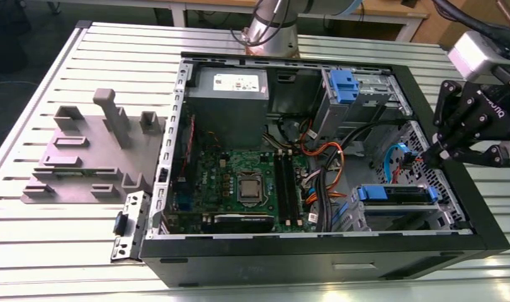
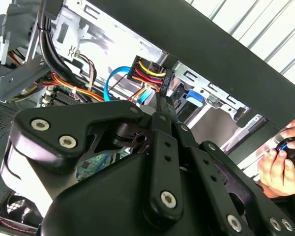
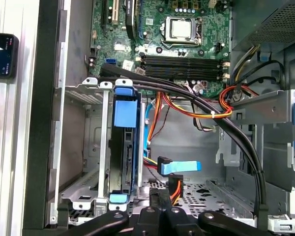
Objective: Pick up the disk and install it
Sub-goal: 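Insert the first disk wire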
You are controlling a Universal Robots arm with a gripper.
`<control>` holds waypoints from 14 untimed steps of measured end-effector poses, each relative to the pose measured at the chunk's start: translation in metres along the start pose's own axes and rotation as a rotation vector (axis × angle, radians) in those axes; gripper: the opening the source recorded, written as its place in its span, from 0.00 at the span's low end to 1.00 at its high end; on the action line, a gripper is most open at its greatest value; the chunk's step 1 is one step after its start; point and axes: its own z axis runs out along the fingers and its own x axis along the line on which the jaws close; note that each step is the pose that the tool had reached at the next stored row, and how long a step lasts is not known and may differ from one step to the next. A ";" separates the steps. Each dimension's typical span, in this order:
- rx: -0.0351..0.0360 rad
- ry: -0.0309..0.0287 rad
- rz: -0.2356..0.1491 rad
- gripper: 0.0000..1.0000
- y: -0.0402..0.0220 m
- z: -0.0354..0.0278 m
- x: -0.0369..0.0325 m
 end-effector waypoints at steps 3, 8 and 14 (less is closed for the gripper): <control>-0.0054 0.0040 0.001 0.11 -0.0021 0.0001 -0.0007; -0.0086 0.0110 0.001 0.11 -0.0056 -0.0003 -0.0009; -0.0103 0.0111 0.000 0.24 -0.0061 -0.0002 -0.0009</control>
